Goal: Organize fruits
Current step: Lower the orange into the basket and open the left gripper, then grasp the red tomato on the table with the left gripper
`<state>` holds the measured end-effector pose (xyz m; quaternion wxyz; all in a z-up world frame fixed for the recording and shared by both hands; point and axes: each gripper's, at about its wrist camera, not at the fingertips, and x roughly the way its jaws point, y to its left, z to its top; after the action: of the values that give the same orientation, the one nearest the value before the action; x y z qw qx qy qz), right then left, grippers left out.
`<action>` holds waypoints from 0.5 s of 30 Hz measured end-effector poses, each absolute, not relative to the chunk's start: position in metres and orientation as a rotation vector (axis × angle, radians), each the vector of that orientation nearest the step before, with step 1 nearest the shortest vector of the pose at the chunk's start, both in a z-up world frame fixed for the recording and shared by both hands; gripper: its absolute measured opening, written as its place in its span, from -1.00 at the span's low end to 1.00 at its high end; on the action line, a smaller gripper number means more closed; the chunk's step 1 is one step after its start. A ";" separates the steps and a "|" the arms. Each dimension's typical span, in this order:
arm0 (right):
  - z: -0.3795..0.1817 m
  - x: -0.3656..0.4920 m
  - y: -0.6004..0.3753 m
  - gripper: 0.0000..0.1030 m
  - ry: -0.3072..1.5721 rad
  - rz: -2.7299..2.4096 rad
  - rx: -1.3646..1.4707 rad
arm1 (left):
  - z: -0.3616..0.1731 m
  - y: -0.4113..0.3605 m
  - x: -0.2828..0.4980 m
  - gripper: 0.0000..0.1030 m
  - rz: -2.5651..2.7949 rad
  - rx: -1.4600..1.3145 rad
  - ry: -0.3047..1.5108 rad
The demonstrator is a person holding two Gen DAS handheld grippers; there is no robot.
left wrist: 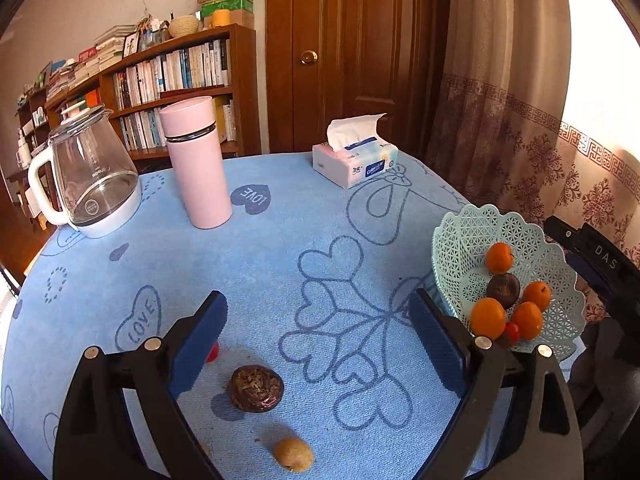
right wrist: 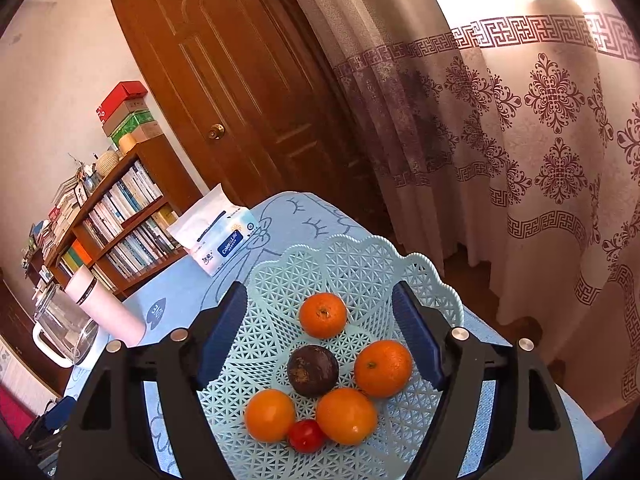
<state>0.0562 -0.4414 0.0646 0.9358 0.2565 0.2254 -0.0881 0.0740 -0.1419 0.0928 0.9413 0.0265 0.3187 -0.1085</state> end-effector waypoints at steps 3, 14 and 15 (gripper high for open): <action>0.065 0.057 -0.440 0.51 0.460 -0.174 0.517 | 0.097 -0.125 0.076 0.77 -0.186 0.036 0.646; 0.064 0.057 -0.435 0.58 0.464 -0.158 0.507 | 0.098 -0.067 0.088 0.77 -0.070 -0.041 0.666; 0.064 0.057 -0.435 0.58 0.465 -0.156 0.507 | 0.097 -0.063 0.088 0.77 -0.064 -0.047 0.672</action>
<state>0.0571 -0.4349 0.0642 0.9385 0.2480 0.2279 -0.0763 0.0885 -0.0629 0.0969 0.9432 -0.0229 0.3299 -0.0312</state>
